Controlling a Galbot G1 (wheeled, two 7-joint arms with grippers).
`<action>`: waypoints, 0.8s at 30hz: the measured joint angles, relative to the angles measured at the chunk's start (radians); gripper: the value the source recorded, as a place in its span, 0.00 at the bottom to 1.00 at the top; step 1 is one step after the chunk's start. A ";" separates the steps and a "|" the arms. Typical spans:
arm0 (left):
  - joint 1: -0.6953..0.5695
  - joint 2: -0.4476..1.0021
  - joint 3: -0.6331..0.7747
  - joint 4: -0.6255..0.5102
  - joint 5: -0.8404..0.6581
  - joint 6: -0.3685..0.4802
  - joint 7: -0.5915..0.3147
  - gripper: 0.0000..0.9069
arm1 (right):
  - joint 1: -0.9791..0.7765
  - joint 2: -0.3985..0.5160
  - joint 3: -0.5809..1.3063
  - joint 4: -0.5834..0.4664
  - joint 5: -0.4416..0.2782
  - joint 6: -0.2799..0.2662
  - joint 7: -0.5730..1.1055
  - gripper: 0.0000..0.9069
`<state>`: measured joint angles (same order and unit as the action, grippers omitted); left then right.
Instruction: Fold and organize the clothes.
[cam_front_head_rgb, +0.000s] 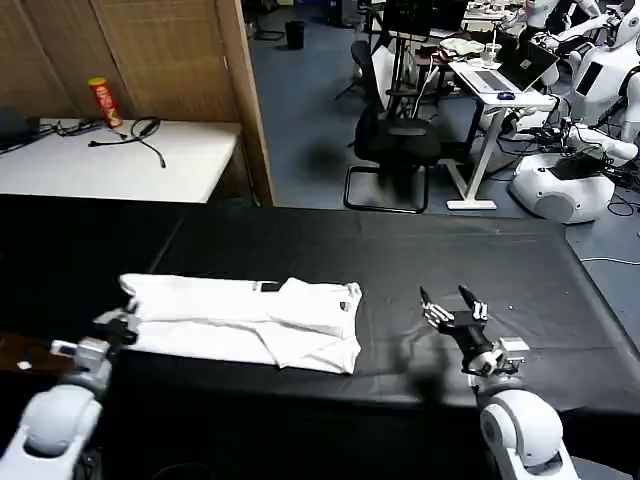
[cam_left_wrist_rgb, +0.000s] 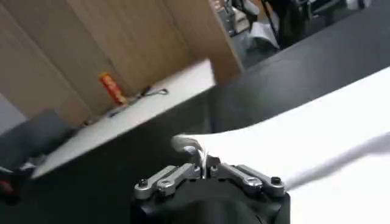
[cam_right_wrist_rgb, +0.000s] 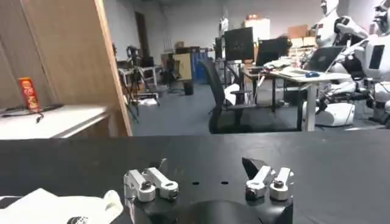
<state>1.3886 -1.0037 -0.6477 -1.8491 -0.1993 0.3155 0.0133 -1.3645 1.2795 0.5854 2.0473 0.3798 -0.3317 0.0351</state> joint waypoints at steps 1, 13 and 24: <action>0.002 -0.014 0.013 -0.020 -0.016 0.013 -0.006 0.00 | -0.003 0.001 0.002 0.000 -0.002 0.002 0.000 0.97; -0.066 -0.151 0.236 -0.218 -0.166 0.089 -0.051 0.00 | -0.030 0.024 0.024 -0.004 -0.024 0.007 -0.001 0.97; -0.136 -0.243 0.410 -0.214 -0.177 0.103 -0.048 0.00 | -0.037 0.036 0.030 -0.005 -0.037 0.008 -0.001 0.97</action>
<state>1.2523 -1.2472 -0.2380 -2.0627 -0.3766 0.4182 -0.0351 -1.4015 1.3156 0.6149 2.0425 0.3428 -0.3239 0.0336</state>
